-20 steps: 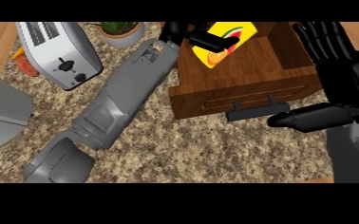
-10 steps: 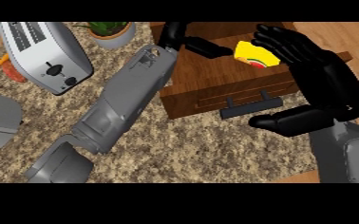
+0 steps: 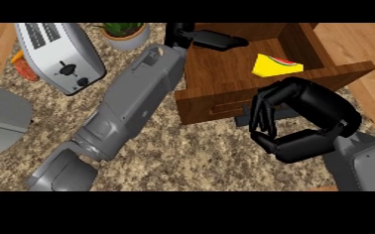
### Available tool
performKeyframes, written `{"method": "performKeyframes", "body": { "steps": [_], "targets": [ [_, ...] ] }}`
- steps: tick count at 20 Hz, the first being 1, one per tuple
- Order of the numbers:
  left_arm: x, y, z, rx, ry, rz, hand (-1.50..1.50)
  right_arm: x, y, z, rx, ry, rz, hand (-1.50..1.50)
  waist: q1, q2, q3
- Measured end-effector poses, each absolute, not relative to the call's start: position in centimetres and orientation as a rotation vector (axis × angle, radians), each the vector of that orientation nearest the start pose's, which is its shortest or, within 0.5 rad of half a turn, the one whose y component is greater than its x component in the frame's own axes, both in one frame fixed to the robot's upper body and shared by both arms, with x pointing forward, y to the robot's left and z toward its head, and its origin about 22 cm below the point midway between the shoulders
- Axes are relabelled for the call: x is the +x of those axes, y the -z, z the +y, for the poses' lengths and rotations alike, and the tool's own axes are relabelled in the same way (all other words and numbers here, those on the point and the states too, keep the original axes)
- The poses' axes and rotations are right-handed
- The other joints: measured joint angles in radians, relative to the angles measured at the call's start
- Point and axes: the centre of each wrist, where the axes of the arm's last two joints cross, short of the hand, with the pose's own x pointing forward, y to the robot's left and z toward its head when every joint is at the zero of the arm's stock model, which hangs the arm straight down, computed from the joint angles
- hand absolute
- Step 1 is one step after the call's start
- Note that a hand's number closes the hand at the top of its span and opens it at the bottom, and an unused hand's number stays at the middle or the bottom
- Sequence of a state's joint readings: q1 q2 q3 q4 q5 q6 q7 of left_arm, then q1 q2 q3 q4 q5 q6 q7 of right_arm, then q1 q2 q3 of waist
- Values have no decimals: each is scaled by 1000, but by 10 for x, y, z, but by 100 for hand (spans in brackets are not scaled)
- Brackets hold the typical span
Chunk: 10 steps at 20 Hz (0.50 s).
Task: Pick up the cup, place it into the drawer and close the drawer
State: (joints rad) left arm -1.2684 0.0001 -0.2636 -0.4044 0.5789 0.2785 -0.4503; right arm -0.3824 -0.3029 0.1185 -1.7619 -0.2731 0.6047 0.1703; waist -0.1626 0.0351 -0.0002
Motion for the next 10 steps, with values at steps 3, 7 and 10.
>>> {"method": "performKeyframes", "body": {
  "steps": [3, 7, 10],
  "targets": [
    [439, -129, 39, -244, 73, -1910, -150, 290, -148, -222, 407, -1045, -1678, -150, 30, -8, 0],
    [440, -128, 40, -243, 32, -1906, -150, 283, -143, -221, 199, -1160, -1637, -150, 72, -16, 1],
    [438, -117, 45, -258, 7, -1910, -150, 286, -121, -215, 88, -1182, -1586, -150, 104, -19, 1]
  ]
}}
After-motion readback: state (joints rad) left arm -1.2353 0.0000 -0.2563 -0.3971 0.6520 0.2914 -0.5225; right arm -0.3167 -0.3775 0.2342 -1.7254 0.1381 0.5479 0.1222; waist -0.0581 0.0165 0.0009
